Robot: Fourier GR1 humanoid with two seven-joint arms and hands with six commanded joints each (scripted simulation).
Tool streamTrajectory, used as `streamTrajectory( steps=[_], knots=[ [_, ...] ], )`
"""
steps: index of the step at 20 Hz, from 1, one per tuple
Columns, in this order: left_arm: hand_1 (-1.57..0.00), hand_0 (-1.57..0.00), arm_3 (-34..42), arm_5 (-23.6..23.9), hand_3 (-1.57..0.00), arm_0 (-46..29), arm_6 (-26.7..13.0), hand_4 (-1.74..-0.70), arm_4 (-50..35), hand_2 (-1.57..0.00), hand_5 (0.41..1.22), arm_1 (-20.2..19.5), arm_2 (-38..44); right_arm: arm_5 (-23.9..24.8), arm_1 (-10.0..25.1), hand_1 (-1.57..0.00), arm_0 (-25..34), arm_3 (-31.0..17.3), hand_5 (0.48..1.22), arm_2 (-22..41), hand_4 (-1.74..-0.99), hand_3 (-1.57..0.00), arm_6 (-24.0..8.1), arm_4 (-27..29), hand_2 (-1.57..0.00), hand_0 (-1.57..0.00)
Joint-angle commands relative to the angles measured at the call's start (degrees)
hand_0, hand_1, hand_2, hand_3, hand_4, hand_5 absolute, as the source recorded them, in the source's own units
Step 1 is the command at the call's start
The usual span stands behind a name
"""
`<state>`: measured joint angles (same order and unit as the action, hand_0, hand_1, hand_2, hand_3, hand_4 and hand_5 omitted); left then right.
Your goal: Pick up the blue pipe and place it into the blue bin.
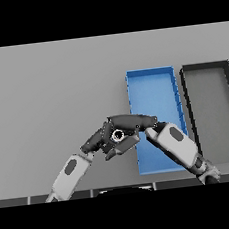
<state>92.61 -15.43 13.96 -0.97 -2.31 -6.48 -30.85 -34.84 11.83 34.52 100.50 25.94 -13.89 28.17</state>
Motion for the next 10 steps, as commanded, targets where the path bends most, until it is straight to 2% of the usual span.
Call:
streamTrajectory(
  steps=[1, 2, 3, 4, 5, 6, 8, 10],
  knots=[
    [-1.51, -1.57, -0.1, 0.4, -1.47, -0.3, 1.0, -1.66, 0.9, -1.46, 1.221, 0.1, -0.2, 0.7, -0.1, -1.54, 0.1, 0.1, 1.181, 0.0, -1.478, -1.53, -0.1, -0.4, -1.54, -1.54],
    [-1.24, -1.31, 0.2, 0.0, -1.20, 0.2, 1.4, -1.54, 2.0, -1.19, 1.221, -0.8, 0.1, 1.0, 0.3, -1.55, 0.2, 0.2, 1.189, 0.0, -1.481, -1.54, 0.8, -0.2, -1.55, -1.55],
    [-0.99, -1.05, 0.3, -0.3, -0.96, 0.0, 1.3, -1.43, 3.2, -0.95, 1.221, -0.8, -0.1, 1.5, 1.0, -1.55, 0.6, 0.5, 1.195, 0.3, -1.483, -1.55, 0.0, 0.2, -1.55, -1.55],
    [-0.79, -0.84, -0.1, -1.4, -0.77, 0.2, 0.6, -1.32, 3.6, -0.76, 1.221, -0.7, 0.1, 1.7, 1.4, -1.56, 0.6, 0.4, 1.201, 0.4, -1.484, -1.55, -0.1, 0.3, -1.56, -1.56],
    [-0.63, -0.67, 0.0, -2.7, -0.62, 0.2, 1.3, -1.23, 4.7, -0.61, 1.221, -0.7, 0.0, 2.2, 1.5, -1.56, 0.5, 0.8, 1.205, 0.8, -1.485, -1.56, 0.1, 0.5, -1.56, -1.56],
    [-0.51, -0.53, -0.5, -3.2, -0.49, 0.5, 2.8, -1.14, 6.2, -0.49, 1.221, -0.6, 0.1, 3.2, 1.5, -1.56, 0.8, 1.4, 1.208, 1.3, -1.486, -1.56, -1.0, 0.5, -1.56, -1.56],
    [-0.32, -0.34, -0.7, -3.1, -0.31, 0.8, 3.9, -1.00, 9.6, -0.31, 1.063, -0.5, 0.3, 4.0, 2.0, -1.56, 0.8, 1.7, 1.213, 1.4, -1.488, -1.56, -0.1, 0.1, -1.56, -1.56],
    [-0.21, -0.22, -0.9, -3.1, -0.20, 0.6, 2.4, -0.92, 10.0, -0.20, 0.899, -0.2, 0.7, 4.6, 2.1, -1.57, 1.6, 1.0, 1.216, 1.8, -1.488, -1.57, -1.0, 0.1, -1.57, -1.57]
  ],
)
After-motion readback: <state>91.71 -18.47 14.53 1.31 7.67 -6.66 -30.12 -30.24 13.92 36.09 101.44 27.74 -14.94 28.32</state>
